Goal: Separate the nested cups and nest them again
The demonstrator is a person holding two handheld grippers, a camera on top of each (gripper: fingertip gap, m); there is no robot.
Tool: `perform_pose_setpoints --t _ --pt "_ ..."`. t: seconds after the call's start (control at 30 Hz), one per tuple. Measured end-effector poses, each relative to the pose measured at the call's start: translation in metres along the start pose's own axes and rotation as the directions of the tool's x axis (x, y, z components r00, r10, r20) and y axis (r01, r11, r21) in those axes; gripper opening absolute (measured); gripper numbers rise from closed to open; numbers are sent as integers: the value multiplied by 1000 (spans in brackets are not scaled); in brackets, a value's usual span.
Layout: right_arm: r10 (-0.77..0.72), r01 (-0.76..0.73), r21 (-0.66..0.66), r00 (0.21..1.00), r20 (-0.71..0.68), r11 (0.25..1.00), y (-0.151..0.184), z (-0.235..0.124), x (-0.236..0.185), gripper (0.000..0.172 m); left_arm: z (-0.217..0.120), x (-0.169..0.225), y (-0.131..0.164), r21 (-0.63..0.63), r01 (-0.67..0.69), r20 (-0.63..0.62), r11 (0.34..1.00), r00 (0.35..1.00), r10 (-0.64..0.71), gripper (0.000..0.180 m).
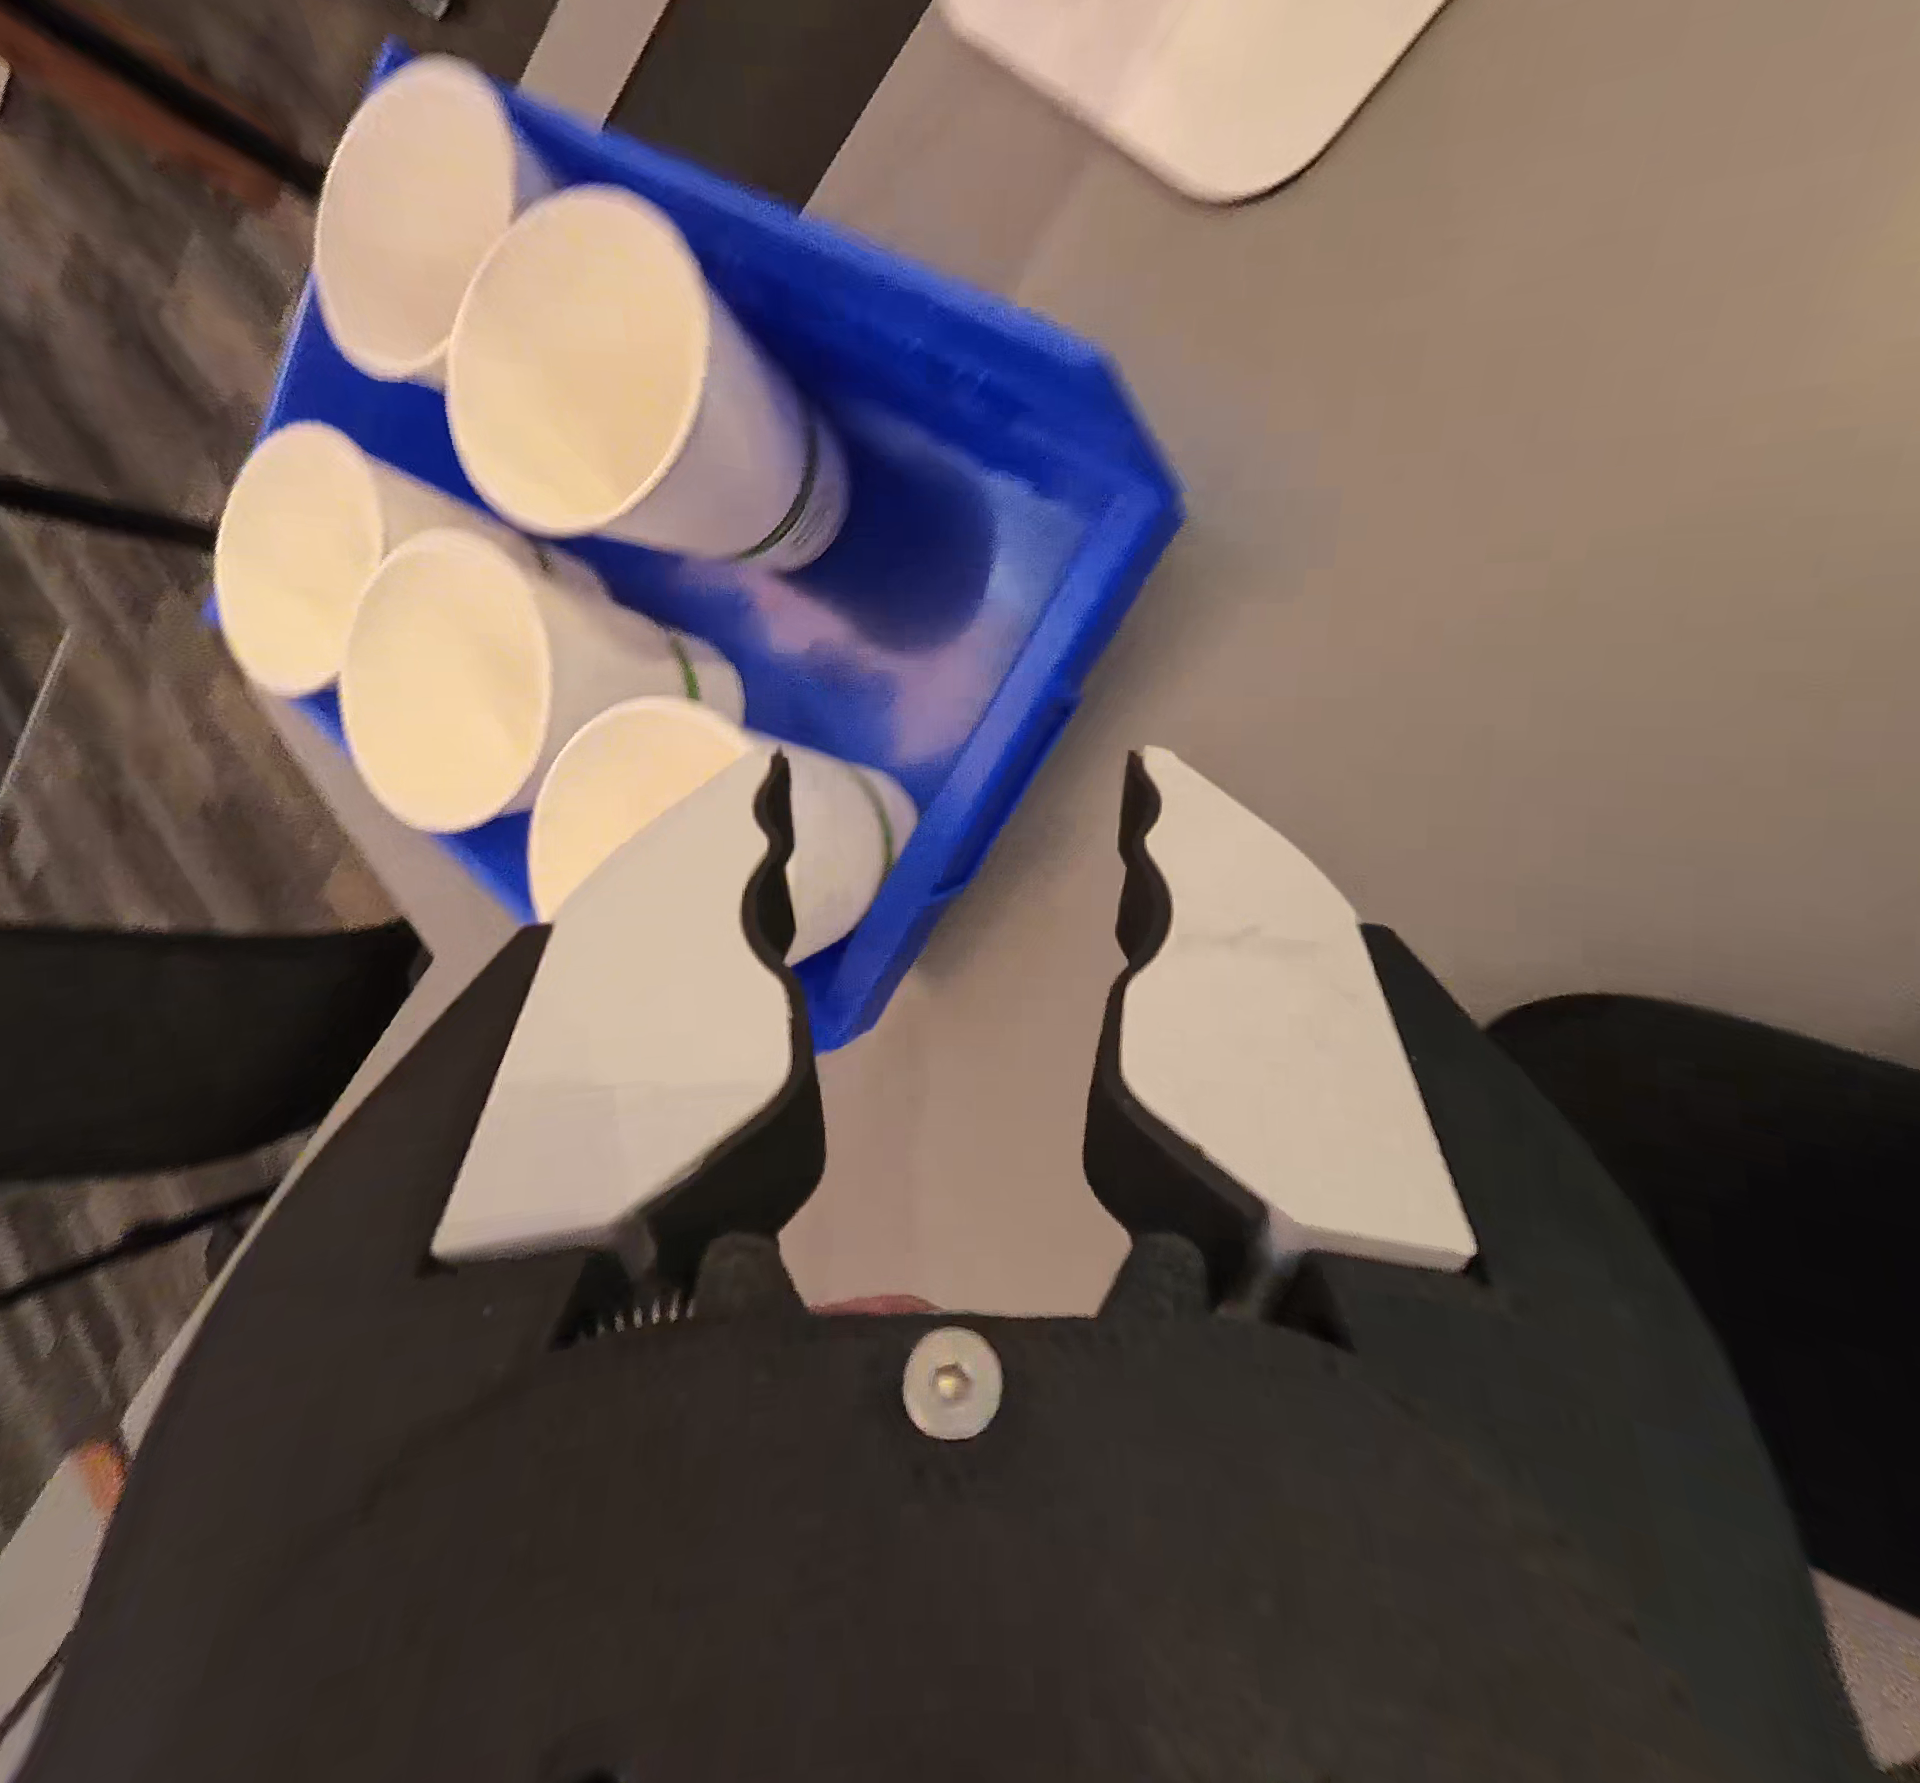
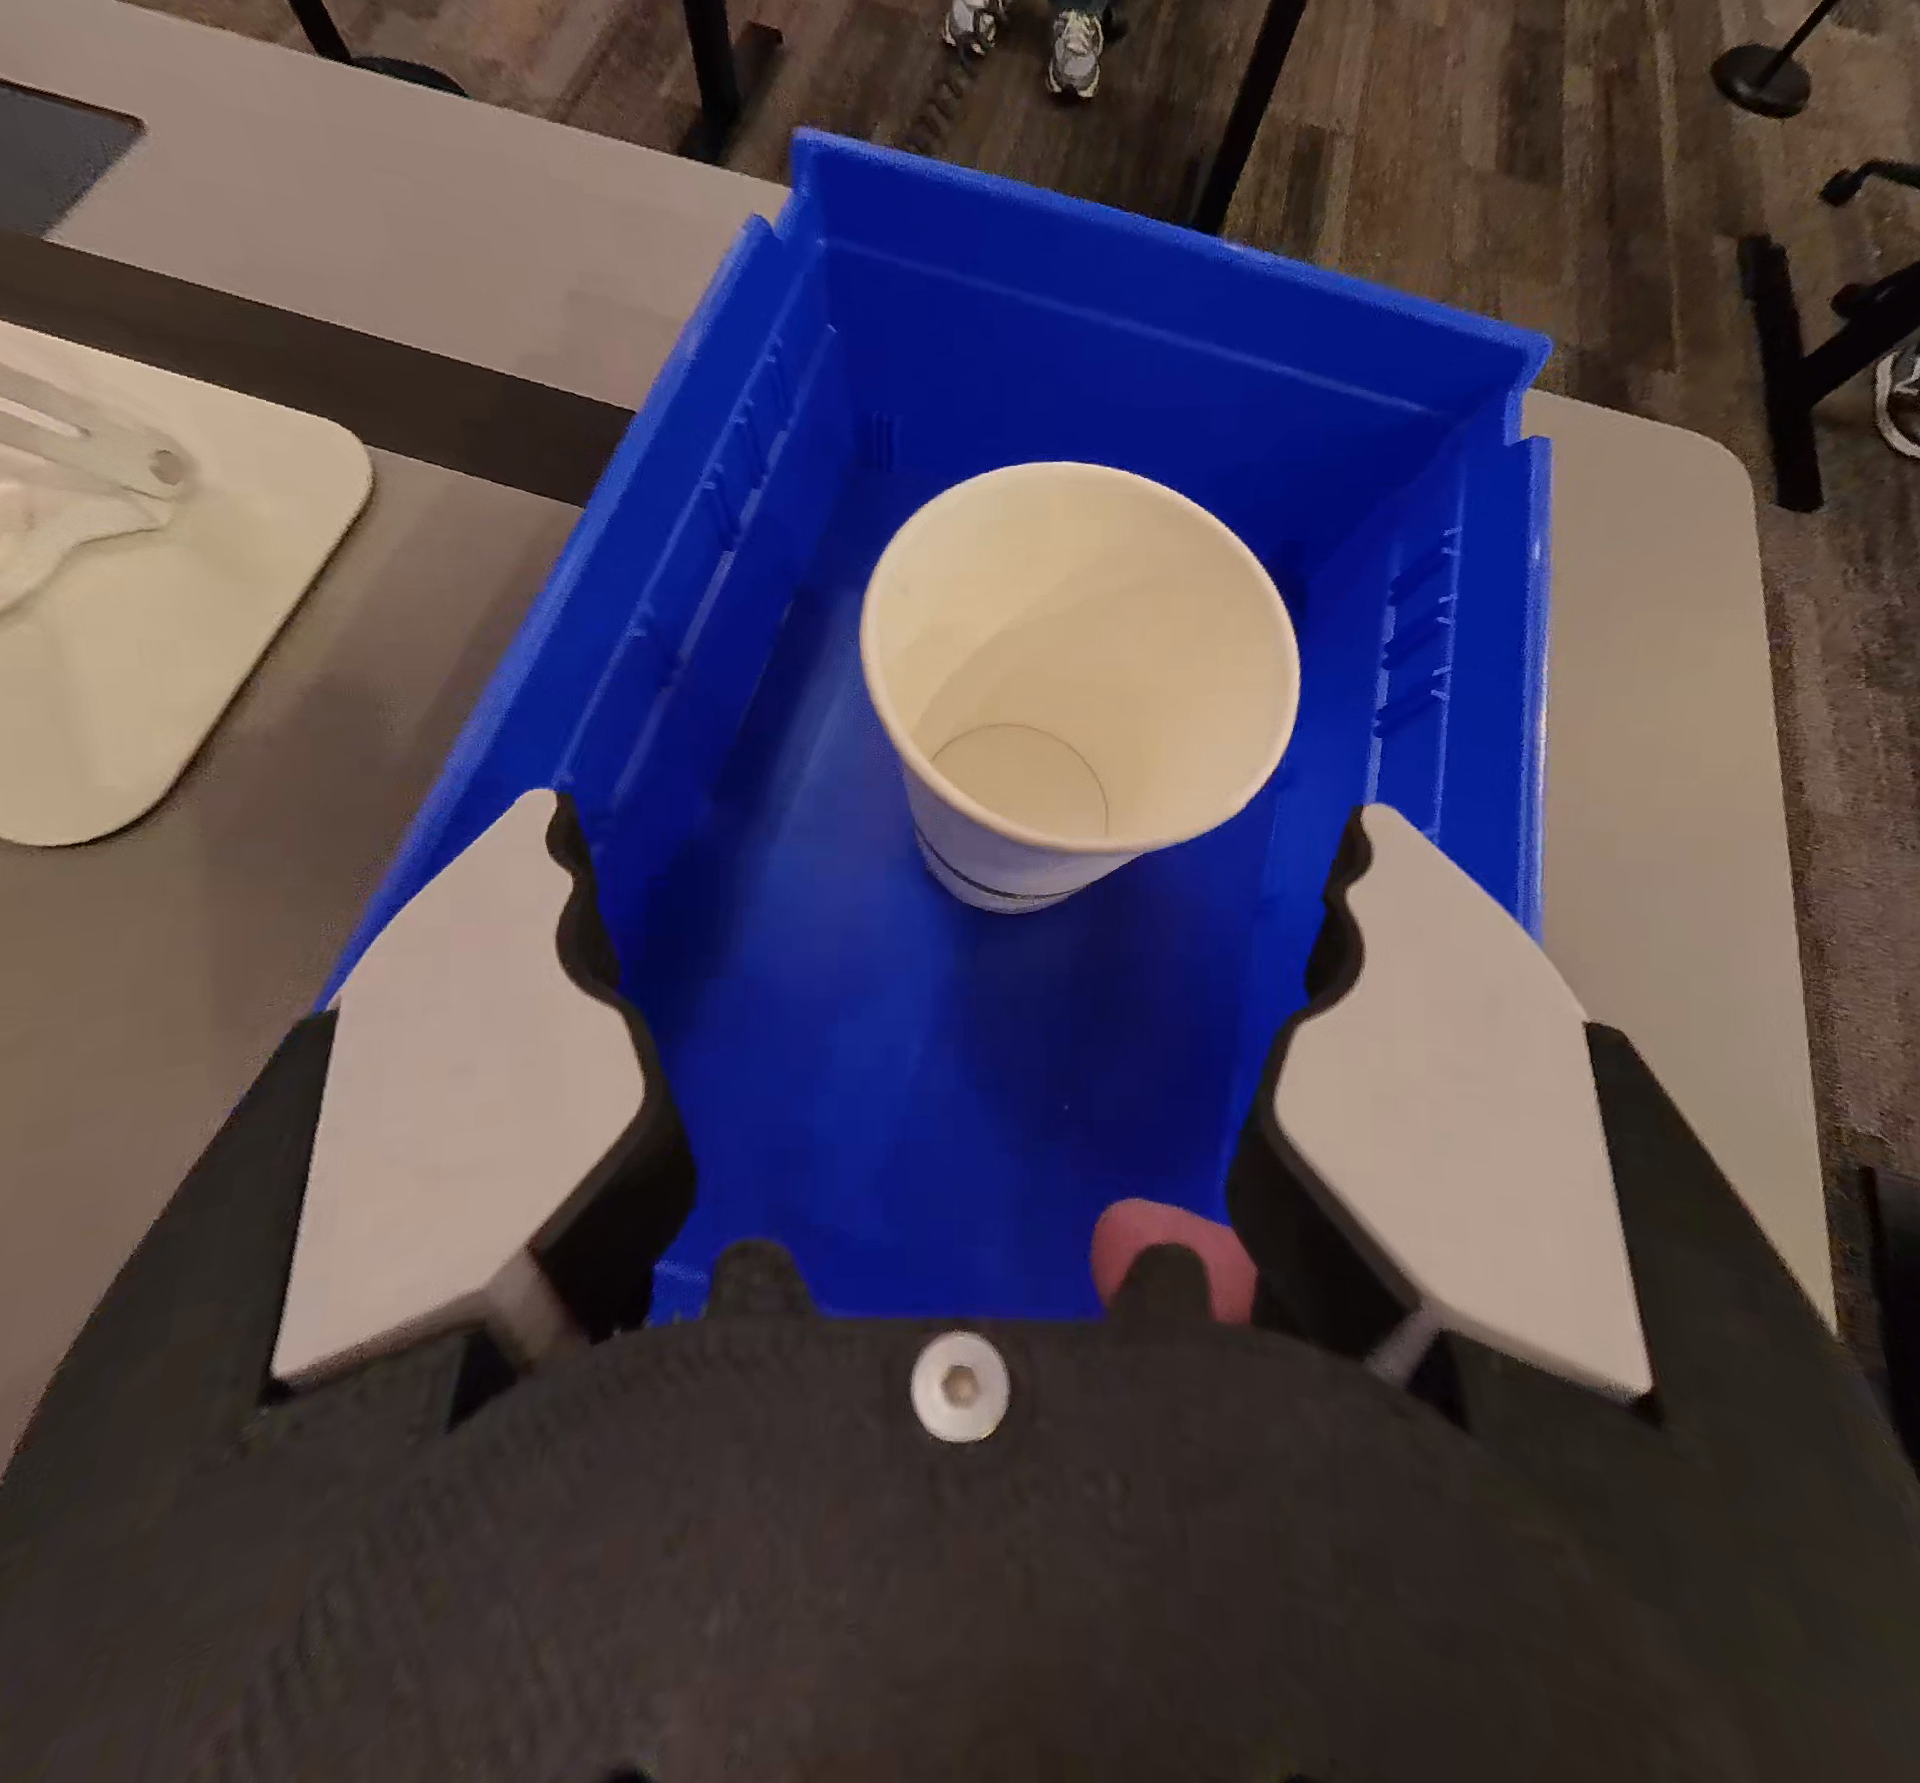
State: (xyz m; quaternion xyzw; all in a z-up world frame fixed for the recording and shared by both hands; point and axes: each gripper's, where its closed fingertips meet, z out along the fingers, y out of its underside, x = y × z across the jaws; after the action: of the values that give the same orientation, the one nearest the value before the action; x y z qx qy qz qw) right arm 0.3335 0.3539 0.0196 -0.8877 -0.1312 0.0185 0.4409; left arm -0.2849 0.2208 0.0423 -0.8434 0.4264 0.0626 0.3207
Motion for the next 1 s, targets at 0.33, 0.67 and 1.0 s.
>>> perform_pose_setpoints --t 0.33,0.67,1.0 --pt "-92 90 34 995 40 995 -4 -37 -38 130 49 -40 71 -208 -31 -5 978 1000 31 33" --pt "-152 147 65 985 78 987 -9 -52 -66 129 55 -39 71 -201 -84 -17 976 996 82 0" --pt "-252 223 176 953 169 959 -40 -77 -115 126 14 -17 49 -174 -155 -78 972 987 144 0"
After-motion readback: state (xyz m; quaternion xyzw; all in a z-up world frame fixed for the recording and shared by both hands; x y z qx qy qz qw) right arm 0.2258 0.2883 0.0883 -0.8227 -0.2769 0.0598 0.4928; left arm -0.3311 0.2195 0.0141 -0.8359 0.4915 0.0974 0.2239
